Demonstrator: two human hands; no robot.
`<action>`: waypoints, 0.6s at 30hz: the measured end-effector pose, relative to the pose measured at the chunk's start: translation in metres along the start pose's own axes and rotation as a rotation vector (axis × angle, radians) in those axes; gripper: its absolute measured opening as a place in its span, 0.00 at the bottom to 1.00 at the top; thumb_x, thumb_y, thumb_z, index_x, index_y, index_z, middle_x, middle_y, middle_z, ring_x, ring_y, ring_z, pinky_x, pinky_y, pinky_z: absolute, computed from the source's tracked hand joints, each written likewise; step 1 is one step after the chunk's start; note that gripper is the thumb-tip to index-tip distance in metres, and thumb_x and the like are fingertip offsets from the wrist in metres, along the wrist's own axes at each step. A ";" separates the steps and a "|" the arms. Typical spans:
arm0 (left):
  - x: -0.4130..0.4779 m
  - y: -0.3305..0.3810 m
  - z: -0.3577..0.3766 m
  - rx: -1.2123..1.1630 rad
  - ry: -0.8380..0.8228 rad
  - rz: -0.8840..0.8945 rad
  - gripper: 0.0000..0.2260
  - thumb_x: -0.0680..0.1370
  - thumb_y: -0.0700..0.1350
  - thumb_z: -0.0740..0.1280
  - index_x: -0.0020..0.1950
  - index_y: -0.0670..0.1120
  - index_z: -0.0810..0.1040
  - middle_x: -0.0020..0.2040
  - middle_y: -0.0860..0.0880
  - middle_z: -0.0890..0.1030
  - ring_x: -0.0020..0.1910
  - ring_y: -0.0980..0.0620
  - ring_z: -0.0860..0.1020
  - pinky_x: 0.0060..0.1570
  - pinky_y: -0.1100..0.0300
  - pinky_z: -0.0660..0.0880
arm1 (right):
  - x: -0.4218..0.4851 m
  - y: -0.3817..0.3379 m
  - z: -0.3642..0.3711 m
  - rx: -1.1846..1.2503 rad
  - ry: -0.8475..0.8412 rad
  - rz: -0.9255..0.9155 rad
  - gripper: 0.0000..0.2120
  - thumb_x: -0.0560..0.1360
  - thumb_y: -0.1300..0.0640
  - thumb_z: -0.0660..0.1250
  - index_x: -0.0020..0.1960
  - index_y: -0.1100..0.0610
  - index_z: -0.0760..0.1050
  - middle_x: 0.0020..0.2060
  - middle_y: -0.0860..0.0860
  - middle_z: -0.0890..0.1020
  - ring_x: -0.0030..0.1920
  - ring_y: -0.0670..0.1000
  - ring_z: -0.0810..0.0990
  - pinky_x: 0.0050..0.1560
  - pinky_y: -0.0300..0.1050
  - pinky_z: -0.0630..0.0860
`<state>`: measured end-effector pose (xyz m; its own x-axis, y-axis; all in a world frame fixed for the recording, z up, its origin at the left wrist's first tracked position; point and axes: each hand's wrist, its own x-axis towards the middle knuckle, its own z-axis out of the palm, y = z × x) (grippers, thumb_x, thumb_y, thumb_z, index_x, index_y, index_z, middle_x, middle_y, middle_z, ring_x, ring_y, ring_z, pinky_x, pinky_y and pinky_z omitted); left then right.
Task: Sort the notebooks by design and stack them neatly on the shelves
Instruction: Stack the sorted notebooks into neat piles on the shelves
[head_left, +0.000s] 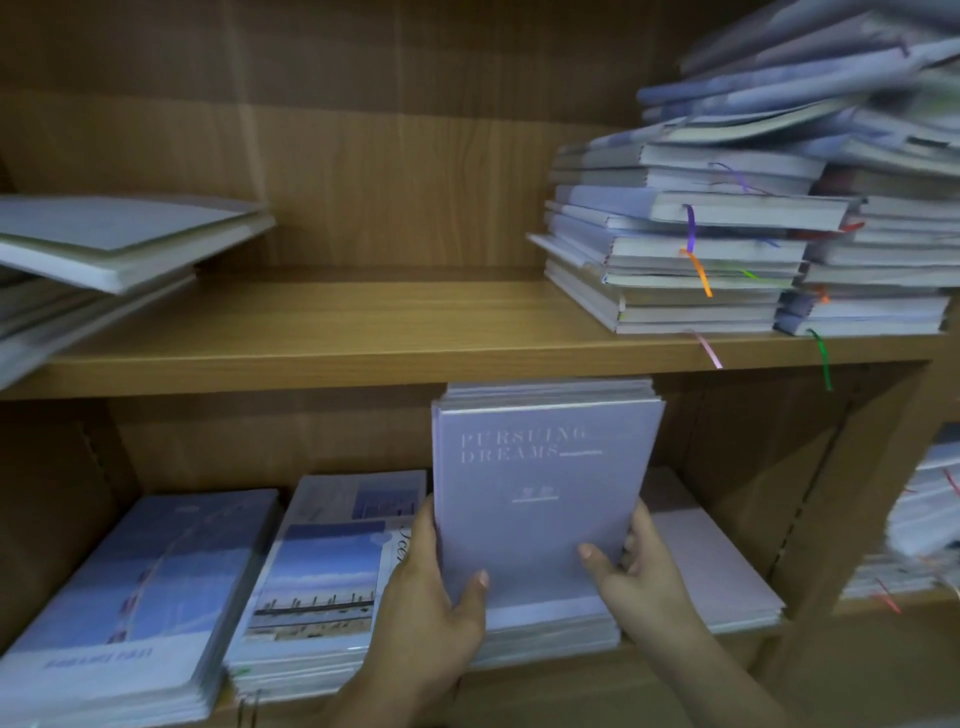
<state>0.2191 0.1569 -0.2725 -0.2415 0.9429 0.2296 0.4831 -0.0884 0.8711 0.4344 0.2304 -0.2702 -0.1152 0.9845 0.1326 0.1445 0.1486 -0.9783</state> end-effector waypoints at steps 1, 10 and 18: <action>0.000 0.003 0.000 -0.018 -0.005 -0.002 0.38 0.78 0.45 0.72 0.74 0.70 0.51 0.65 0.76 0.68 0.65 0.69 0.70 0.65 0.65 0.71 | 0.000 -0.001 0.000 0.003 -0.002 0.001 0.33 0.78 0.64 0.70 0.73 0.37 0.63 0.65 0.38 0.77 0.68 0.47 0.75 0.71 0.55 0.73; 0.000 0.014 -0.004 0.071 0.202 0.112 0.25 0.81 0.59 0.59 0.79 0.60 0.61 0.67 0.57 0.69 0.63 0.59 0.71 0.63 0.57 0.73 | -0.007 -0.023 0.001 0.067 0.035 -0.115 0.36 0.78 0.59 0.71 0.78 0.39 0.58 0.69 0.36 0.73 0.70 0.42 0.73 0.70 0.53 0.73; -0.007 0.013 -0.001 0.140 0.319 0.146 0.19 0.80 0.50 0.68 0.69 0.63 0.72 0.63 0.60 0.75 0.56 0.73 0.72 0.48 0.81 0.66 | -0.007 -0.021 -0.001 0.056 0.021 -0.103 0.36 0.77 0.57 0.72 0.73 0.31 0.57 0.66 0.30 0.72 0.68 0.39 0.72 0.72 0.53 0.71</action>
<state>0.2265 0.1484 -0.2623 -0.4012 0.7739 0.4900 0.6371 -0.1486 0.7563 0.4334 0.2210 -0.2507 -0.1063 0.9659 0.2360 0.0778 0.2447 -0.9665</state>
